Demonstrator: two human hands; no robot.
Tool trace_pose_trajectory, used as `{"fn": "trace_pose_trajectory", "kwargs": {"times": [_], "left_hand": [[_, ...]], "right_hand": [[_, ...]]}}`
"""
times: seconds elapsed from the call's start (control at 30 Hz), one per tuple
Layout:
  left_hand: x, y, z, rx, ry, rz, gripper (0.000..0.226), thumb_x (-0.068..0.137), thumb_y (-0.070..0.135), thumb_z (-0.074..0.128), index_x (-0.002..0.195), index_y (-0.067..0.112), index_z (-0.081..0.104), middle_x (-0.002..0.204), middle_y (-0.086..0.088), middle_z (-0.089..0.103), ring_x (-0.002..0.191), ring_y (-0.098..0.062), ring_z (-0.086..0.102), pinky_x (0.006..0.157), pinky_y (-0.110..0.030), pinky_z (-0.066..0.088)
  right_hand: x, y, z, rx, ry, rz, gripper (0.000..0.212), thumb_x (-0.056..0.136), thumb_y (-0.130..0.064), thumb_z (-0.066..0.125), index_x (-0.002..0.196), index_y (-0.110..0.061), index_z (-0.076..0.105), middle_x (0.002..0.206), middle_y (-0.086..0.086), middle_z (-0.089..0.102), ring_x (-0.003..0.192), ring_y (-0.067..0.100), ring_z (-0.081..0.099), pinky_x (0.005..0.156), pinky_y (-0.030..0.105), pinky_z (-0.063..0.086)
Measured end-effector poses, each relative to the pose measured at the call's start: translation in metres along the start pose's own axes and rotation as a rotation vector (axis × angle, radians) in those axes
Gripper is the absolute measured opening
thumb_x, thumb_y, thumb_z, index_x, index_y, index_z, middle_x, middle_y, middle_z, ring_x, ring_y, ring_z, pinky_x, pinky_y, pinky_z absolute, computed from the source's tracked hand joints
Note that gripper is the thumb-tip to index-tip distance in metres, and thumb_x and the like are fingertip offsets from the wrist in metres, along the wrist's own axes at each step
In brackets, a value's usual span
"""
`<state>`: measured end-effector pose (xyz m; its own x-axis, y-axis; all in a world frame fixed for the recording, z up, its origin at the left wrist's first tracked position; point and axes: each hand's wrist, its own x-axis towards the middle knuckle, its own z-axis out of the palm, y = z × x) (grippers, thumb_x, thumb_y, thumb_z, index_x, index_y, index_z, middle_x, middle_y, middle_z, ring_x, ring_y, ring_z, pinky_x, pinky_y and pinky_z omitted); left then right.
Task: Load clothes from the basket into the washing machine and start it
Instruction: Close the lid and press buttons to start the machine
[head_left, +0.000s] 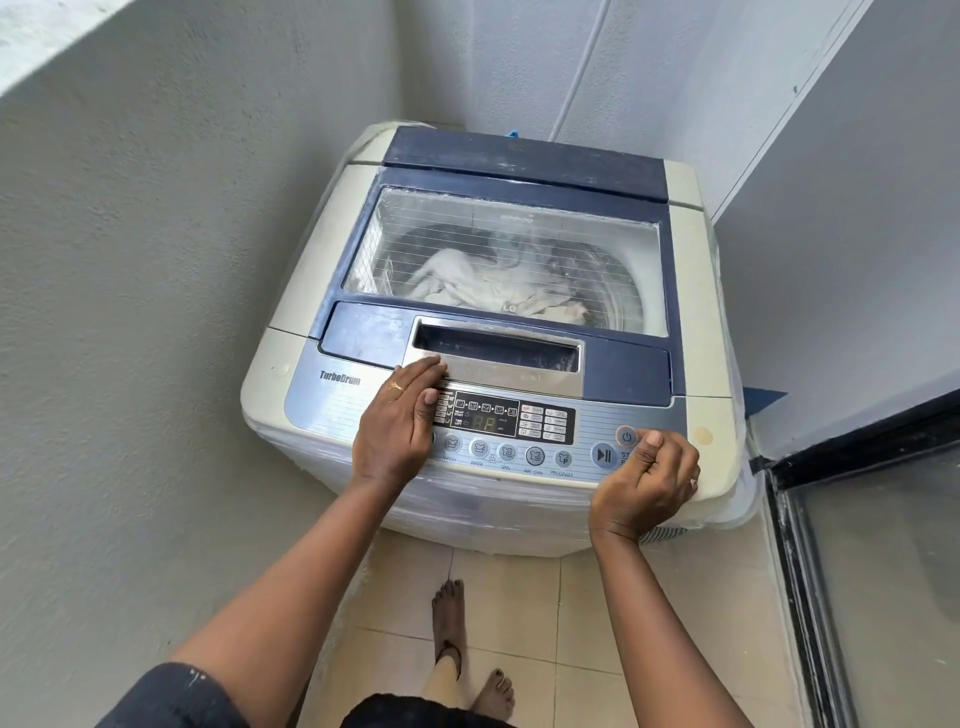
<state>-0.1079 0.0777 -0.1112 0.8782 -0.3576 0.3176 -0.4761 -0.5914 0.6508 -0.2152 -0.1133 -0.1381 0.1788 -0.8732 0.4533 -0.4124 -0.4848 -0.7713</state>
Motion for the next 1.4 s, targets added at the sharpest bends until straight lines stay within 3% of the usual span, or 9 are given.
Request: {"fn": "trace_pose_trajectory", "kwargs": {"times": [0.1,0.2,0.43,0.57,0.77,0.93,1.17,1.27,1.4], "left_hand": [[0.001,0.0,-0.005,-0.224,0.114,-0.042,0.079,0.095,0.059,0.01,0.119,0.006,0.064,0.126,0.001,0.059,0.12,0.002,0.048,0.101,-0.009,0.036],[0.001,-0.005,-0.009,-0.347,0.214,-0.083,0.074,0.097,0.058,0.016,0.117,0.006,0.064,0.124,0.004,0.057,0.119,0.018,0.044,0.099,-0.005,0.034],[-0.012,-0.011,0.001,-0.189,0.362,-0.098,0.037,0.095,0.02,0.033,0.114,0.006,0.062,0.119,-0.006,0.061,0.114,-0.01,0.05,0.099,-0.015,0.036],[-0.043,-0.028,0.009,-0.05,0.323,-0.01,0.031,0.092,0.016,0.036,0.118,0.013,0.052,0.121,-0.01,0.057,0.114,-0.021,0.048,0.1,-0.041,0.037],[-0.07,-0.037,0.021,0.195,0.154,0.26,0.033,0.087,0.017,0.042,0.119,0.019,0.048,0.124,-0.003,0.044,0.117,-0.024,0.043,0.11,-0.033,0.023],[-0.075,-0.031,0.038,0.347,0.131,0.418,0.037,0.1,0.035,0.027,0.127,0.021,0.048,0.123,-0.001,0.045,0.119,-0.02,0.043,0.116,-0.031,0.015],[-0.075,-0.033,0.052,0.305,0.252,0.385,0.032,0.1,0.034,0.033,0.131,0.032,0.039,0.116,0.002,0.044,0.126,-0.012,0.028,0.118,-0.027,0.013],[-0.073,-0.034,0.055,0.315,0.29,0.386,0.03,0.1,0.034,0.036,0.128,0.031,0.047,0.113,0.002,0.044,0.125,-0.012,0.028,0.117,-0.026,0.014],[-0.074,-0.036,0.059,0.334,0.315,0.399,0.03,0.098,0.034,0.041,0.127,0.032,0.048,0.113,0.001,0.042,0.124,-0.013,0.028,0.117,-0.027,0.015]], "right_hand": [[0.0,-0.001,0.0,0.001,0.012,0.015,0.038,0.095,-0.02,0.038,0.079,0.003,0.065,0.09,0.02,0.065,0.089,0.023,0.048,0.079,0.035,0.033],[-0.001,0.0,0.0,0.001,0.01,0.013,0.039,0.095,-0.021,0.039,0.08,0.003,0.066,0.092,0.021,0.064,0.091,0.024,0.048,0.08,0.035,0.032],[-0.022,0.008,-0.002,-0.06,-0.059,-0.173,0.031,0.094,-0.023,0.045,0.088,-0.003,0.068,0.098,0.02,0.064,0.099,0.024,0.05,0.083,0.035,0.031],[-0.042,0.009,-0.003,-0.057,-0.094,-0.429,0.026,0.099,-0.031,0.038,0.105,-0.012,0.054,0.11,0.012,0.052,0.107,0.029,0.047,0.095,0.034,0.028],[-0.076,0.005,0.003,-0.022,-0.308,-0.747,0.032,0.099,-0.034,0.032,0.114,-0.013,0.051,0.12,0.009,0.047,0.114,0.029,0.044,0.108,0.033,0.022],[-0.091,0.006,0.01,-0.103,-0.285,-0.822,0.029,0.098,-0.035,0.036,0.115,-0.019,0.053,0.122,0.006,0.047,0.129,0.025,0.03,0.116,0.034,0.013],[-0.091,0.027,0.017,-0.191,-0.228,-0.972,0.052,0.084,-0.01,0.044,0.134,-0.022,0.035,0.141,0.002,0.03,0.147,0.019,0.012,0.119,0.037,0.001],[-0.094,0.027,0.018,-0.196,-0.228,-0.968,0.046,0.09,-0.008,0.035,0.134,-0.022,0.034,0.141,0.003,0.029,0.148,0.02,0.011,0.119,0.038,-0.001],[-0.091,0.024,0.014,-0.201,-0.247,-0.961,0.057,0.081,-0.009,0.048,0.135,-0.022,0.035,0.141,0.002,0.03,0.147,0.018,0.011,0.12,0.036,0.002]]}}
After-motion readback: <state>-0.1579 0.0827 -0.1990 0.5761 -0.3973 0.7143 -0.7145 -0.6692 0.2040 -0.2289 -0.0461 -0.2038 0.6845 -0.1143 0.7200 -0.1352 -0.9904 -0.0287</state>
